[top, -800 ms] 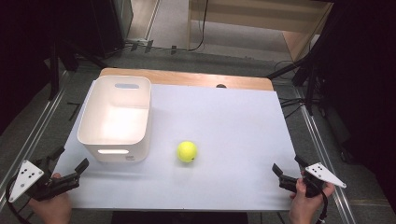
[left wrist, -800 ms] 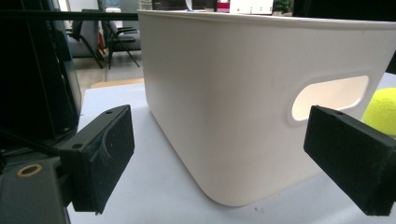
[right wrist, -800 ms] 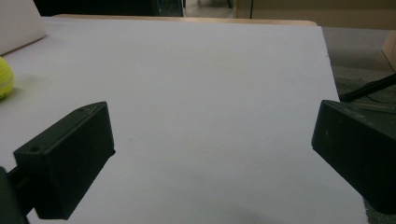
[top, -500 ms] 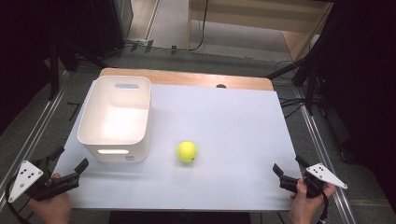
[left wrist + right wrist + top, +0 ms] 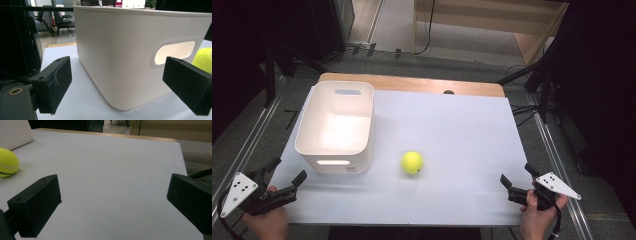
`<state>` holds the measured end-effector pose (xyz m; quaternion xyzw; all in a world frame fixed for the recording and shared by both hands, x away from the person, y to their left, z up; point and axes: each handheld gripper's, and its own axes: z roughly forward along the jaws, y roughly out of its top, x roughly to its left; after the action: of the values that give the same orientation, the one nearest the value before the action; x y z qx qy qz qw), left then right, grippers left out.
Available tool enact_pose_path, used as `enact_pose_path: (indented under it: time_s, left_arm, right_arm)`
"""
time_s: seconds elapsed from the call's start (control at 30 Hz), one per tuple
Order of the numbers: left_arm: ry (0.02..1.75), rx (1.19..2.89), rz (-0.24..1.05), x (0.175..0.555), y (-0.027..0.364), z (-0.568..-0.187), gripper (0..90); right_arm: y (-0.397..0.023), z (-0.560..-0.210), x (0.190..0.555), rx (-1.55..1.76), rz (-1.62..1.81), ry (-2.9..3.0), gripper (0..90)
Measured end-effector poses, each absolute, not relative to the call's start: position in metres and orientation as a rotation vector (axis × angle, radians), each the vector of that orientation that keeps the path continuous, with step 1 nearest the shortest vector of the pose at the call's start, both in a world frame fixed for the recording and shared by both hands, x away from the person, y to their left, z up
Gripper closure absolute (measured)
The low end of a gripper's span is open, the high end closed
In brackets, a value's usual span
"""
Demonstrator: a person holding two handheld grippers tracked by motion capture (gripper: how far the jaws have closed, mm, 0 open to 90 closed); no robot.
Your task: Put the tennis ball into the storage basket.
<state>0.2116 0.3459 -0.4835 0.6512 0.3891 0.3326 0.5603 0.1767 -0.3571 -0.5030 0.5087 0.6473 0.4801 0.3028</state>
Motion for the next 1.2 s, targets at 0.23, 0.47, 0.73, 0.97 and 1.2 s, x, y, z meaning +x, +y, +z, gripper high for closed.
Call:
enact_pose_path:
  time_s: [0.23,0.47,0.73,0.97,1.2]
  left_arm:
    - [0.915,1.545,0.787,0.212,0.345,-0.484,8.5]
    - [0.915,1.547,0.789,0.212,0.344,-0.484,8.5]
    - [0.909,1.555,0.792,0.211,0.344,-0.484,8.5]
    - [0.91,1.549,0.782,0.21,0.345,-0.484,8.5]
    - [0.912,1.564,0.788,0.211,0.344,-0.484,8.5]
  right_arm:
    - [-0.347,-0.496,0.179,1.316,1.273,1.764,0.0]
    - [-0.339,-0.493,0.184,1.295,1.279,1.805,0.0]
    - [-0.328,-0.485,0.19,1.263,1.283,1.878,0.0]
    - [-0.317,-0.482,0.199,1.229,1.266,1.945,0.0]
    - [-0.303,-0.475,0.209,1.196,1.259,2.024,0.0]
